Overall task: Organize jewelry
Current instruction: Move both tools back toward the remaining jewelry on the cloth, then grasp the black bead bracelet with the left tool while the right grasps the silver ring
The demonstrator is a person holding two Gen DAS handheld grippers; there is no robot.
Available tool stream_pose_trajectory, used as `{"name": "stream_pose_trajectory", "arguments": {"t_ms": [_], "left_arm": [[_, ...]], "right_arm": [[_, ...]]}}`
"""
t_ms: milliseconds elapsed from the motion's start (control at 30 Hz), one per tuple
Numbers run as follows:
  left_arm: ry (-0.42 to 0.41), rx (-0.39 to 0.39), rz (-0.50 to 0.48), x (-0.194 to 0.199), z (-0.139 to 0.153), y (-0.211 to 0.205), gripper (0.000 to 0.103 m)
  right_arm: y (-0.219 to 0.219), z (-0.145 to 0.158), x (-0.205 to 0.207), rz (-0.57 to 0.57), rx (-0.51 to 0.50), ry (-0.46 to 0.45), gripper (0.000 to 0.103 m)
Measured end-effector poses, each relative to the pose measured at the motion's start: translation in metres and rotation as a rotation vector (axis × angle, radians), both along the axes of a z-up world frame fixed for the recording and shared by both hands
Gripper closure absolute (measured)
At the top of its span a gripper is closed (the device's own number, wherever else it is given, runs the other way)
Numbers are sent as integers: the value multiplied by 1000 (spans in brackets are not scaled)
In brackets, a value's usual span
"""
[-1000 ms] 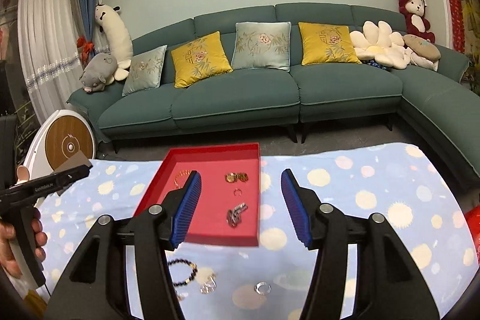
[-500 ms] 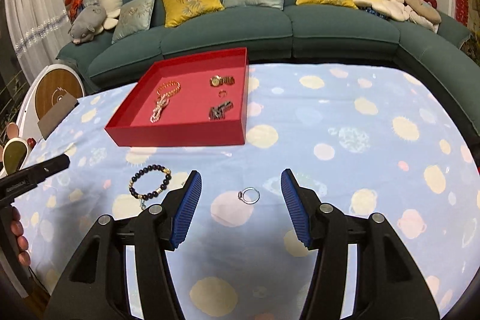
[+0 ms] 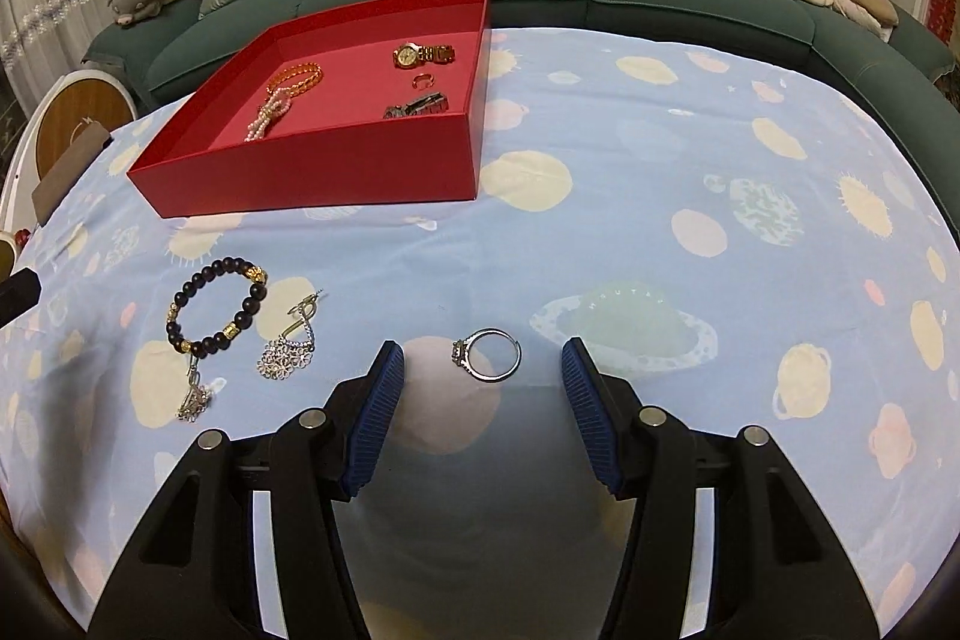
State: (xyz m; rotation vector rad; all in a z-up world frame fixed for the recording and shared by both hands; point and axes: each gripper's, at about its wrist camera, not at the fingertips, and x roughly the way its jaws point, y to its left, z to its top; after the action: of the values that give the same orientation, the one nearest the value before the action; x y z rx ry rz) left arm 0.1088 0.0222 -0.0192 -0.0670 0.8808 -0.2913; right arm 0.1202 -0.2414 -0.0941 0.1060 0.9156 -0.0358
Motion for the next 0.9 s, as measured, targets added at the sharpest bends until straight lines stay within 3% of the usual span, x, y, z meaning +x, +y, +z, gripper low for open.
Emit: {"name": "stream_pose_trajectory", "arguments": {"t_ms": [100, 367, 433, 533, 900], "left_arm": [[2, 0, -1, 0, 0, -1, 66], [10, 4, -13, 0, -4, -6, 66], [15, 5, -18, 0, -6, -8, 65], [31, 1, -29, 1, -11, -12, 55], [95, -36, -102, 20, -38, -46, 52]], "right_arm": [[3, -3, 1, 3, -11, 6, 54], [9, -2, 0, 28, -46, 1, 79], [9, -2, -1, 31, -43, 0, 79], [8, -1, -1, 32, -42, -1, 79], [8, 13, -13, 38, 8, -20, 79]]}}
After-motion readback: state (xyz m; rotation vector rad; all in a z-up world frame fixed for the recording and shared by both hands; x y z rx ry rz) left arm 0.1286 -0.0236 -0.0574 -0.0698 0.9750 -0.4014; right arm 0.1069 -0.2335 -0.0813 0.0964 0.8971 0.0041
